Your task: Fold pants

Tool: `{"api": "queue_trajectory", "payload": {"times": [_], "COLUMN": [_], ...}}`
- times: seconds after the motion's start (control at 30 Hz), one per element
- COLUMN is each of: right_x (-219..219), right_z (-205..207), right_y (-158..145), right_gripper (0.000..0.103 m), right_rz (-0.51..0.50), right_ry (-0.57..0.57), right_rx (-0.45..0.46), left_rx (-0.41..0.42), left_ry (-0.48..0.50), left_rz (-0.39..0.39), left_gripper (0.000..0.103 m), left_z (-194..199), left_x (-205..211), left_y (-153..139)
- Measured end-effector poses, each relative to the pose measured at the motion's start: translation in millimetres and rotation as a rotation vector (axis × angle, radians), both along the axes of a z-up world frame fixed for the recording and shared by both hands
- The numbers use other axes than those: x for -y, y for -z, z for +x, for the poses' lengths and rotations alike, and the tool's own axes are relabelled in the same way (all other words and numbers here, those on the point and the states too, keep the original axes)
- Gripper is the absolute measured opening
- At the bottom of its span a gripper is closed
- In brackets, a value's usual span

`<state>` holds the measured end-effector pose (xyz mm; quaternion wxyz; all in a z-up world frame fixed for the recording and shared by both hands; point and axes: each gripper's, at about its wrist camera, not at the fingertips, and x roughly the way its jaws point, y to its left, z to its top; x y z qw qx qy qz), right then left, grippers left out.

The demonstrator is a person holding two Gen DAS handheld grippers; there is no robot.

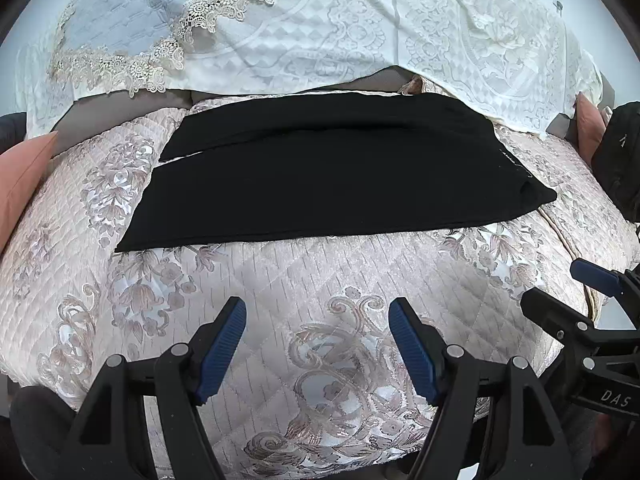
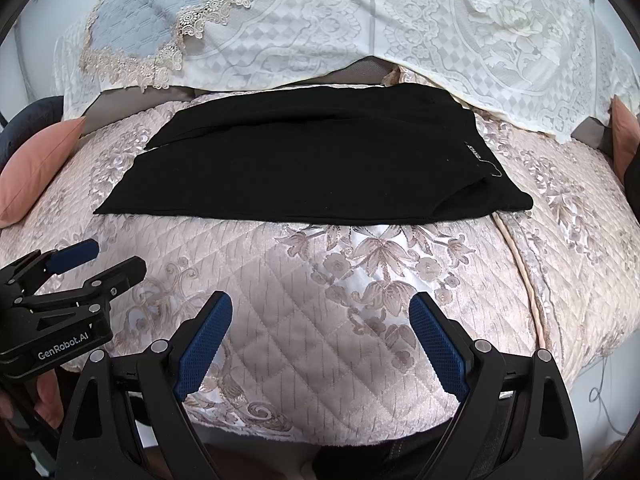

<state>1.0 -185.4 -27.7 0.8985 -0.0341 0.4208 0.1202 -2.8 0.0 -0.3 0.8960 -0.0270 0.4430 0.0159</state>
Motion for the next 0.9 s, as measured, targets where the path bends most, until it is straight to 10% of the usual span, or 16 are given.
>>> {"api": "queue_trajectory", "payload": {"times": [0.9], "right_x": [-3.3], "right_z": [-0.9], "right_y": [1.8], "right_gripper": [0.091], "right_rz": [0.000], "right_ry": [-0.004], "right_rx": [-0.002], "left_rx": [0.000], "left_ry": [0.001], "left_rz": [-0.001], "left_gripper": [0.076], "left_z": [-1.0], "left_x": [-0.2], "left_y": [0.2]}}
